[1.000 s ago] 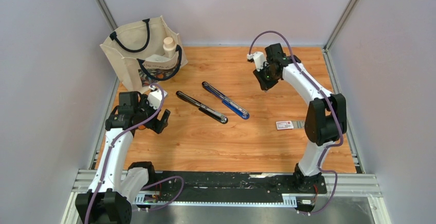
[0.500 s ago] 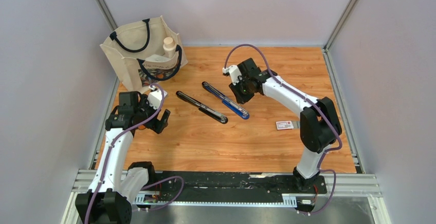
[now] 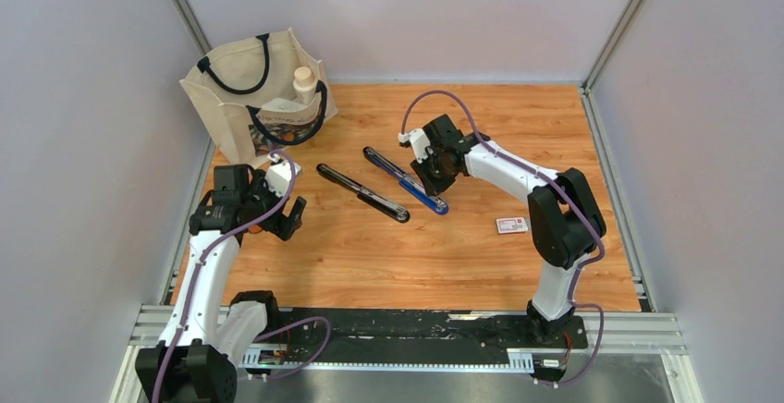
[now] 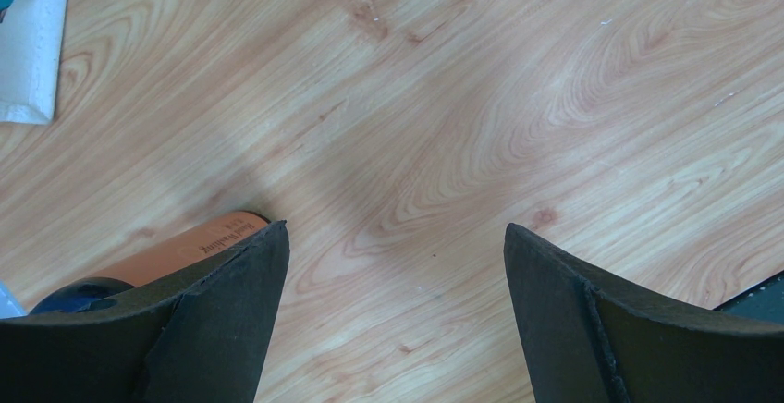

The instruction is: Load the staples into the stapler

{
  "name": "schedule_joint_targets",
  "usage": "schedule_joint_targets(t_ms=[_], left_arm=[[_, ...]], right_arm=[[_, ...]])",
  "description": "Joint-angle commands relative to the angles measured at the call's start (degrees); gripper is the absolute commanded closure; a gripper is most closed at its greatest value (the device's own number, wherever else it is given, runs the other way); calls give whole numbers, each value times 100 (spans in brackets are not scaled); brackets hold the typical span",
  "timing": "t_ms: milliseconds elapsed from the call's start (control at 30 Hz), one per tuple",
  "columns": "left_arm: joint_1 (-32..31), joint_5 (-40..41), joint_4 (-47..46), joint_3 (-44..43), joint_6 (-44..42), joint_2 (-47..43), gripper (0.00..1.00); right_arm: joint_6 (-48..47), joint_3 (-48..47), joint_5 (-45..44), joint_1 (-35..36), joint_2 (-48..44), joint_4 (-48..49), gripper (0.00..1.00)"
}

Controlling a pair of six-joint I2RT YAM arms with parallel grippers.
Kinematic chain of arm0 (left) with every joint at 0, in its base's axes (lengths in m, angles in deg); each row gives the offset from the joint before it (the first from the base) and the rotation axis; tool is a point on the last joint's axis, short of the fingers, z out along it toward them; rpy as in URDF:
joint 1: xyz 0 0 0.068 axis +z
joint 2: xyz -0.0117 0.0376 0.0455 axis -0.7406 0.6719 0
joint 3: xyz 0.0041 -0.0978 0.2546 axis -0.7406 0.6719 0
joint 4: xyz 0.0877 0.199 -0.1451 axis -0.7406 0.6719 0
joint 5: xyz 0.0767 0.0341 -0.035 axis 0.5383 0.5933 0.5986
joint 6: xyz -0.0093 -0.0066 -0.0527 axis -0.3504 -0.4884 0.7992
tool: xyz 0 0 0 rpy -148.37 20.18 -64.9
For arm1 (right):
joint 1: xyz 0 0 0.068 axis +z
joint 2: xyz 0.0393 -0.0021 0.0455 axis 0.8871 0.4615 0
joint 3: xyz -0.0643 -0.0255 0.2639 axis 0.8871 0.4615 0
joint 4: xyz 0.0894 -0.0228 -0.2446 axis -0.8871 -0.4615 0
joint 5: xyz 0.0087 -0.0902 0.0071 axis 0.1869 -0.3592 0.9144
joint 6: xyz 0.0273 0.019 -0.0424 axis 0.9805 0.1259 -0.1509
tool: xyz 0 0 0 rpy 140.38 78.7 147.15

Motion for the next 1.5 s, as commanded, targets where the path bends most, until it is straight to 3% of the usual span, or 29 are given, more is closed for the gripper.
schedule_joint_targets(t_ms=[0, 1467], left_arm=[[32, -38, -160, 20, -73, -55, 6], [32, -29, -152, 20, -73, -82, 6]], right_arm=[[-47, 1, 37, -8, -25, 236, 80], [-680, 195, -50, 1, 134, 332, 80]])
